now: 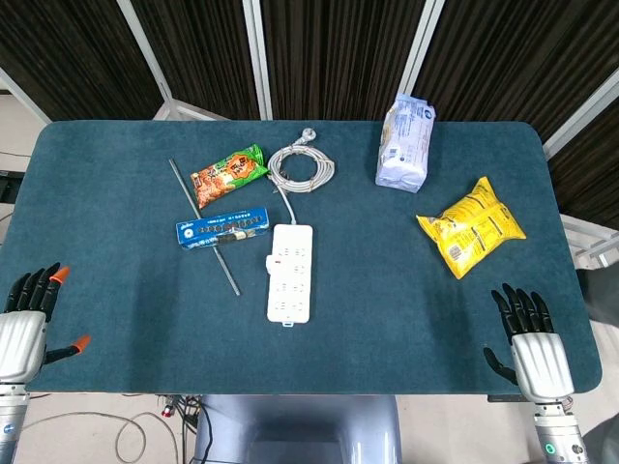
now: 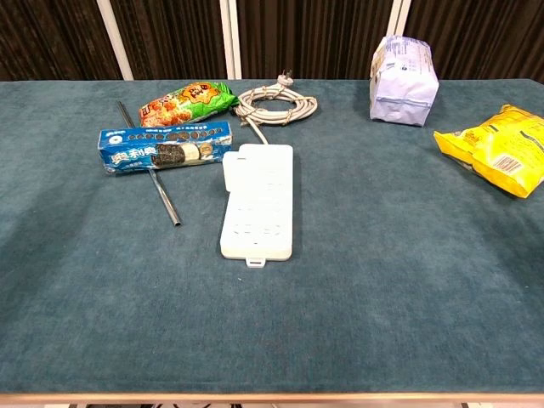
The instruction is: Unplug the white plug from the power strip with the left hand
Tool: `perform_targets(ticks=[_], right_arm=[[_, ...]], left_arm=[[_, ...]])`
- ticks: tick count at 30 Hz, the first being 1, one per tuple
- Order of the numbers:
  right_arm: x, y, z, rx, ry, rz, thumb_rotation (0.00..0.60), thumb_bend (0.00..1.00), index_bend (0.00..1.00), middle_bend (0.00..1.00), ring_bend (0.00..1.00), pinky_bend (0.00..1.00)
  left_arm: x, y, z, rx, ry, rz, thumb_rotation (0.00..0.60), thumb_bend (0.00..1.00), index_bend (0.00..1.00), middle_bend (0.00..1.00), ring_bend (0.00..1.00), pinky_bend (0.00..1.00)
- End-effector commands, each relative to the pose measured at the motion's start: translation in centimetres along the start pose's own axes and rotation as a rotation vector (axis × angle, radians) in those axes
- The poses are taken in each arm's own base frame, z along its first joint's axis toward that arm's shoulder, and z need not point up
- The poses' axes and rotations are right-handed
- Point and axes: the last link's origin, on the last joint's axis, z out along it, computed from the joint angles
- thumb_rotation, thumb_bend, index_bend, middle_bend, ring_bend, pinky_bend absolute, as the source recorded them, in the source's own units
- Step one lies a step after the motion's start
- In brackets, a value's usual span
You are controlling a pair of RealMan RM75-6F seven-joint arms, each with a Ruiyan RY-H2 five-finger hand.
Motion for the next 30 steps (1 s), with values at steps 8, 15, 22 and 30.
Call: perform_targets(ticks=[8, 15, 22, 30], right_arm=[[-0.4, -0.4, -0.1, 0.023, -0.018, 0.001, 0.6, 0.33, 0.0, 0.0, 0.0, 0.0], [-0.4, -0.8, -0.3, 0.05, -0.015, 0.003, 0.6, 0.33, 0.0, 0.0, 0.0, 0.0], [-1.0, -1.2, -0.4, 0.083, -0.045, -0.012, 0.6, 0.33, 0.0, 0.0, 0.0, 0.0], [-0.8, -3.6, 1.2, 0.181, -0.027, -0.023, 0.6, 0.33, 0.0, 0.0, 0.0, 0.0]], left_arm=[[-0.2, -0.2, -0.1, 0.002, -0.014, 0.009, 0.6, 0.0, 0.01, 0.0, 0.0, 0.02], [-0.1, 0.2, 0.0, -0.009, -0.012, 0.007, 0.6, 0.0, 0.01, 0.0, 0.0, 0.02], [-0.3, 0.4, -0.1, -0.016, -0.018, 0.002, 0.6, 0.0, 0.01, 0.0, 0.0, 0.02], [-0.7, 0.6, 0.1, -0.016, -0.03, 0.01, 0.6, 0.0, 0.01, 0.0, 0.0, 0.02]])
